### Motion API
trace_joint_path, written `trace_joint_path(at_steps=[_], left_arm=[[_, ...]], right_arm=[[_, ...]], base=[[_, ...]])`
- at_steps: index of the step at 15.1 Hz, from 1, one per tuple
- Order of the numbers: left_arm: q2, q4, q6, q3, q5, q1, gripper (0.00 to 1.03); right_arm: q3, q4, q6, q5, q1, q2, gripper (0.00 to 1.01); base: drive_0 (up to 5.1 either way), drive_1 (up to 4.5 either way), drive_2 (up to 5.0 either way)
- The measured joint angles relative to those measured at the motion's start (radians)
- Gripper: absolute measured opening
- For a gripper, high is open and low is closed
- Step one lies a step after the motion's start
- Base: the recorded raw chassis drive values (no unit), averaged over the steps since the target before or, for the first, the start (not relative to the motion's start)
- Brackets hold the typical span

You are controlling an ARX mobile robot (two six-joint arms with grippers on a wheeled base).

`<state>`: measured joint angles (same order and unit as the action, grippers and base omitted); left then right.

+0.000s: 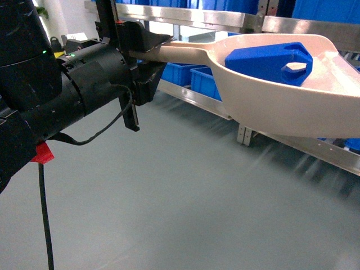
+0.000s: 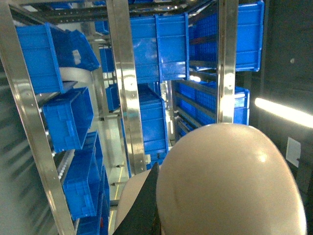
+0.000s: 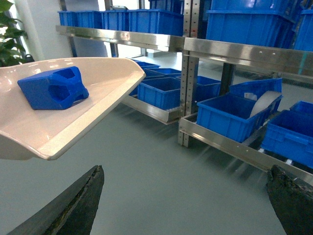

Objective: Place part in tray to right shelf

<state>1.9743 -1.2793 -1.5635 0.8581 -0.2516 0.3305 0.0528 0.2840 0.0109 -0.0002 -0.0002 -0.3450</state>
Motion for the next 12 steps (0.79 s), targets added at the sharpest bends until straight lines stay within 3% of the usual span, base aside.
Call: trace_joint_path(at_steps=[12], left_arm=[[0.0,0.0,0.0,0.0,-0.002,0.001,0.17]], right_arm=[[0.0,0.0,0.0,0.0,0.0,0.0,0.98]], base=[[-1.5,-1.49,-1.5]])
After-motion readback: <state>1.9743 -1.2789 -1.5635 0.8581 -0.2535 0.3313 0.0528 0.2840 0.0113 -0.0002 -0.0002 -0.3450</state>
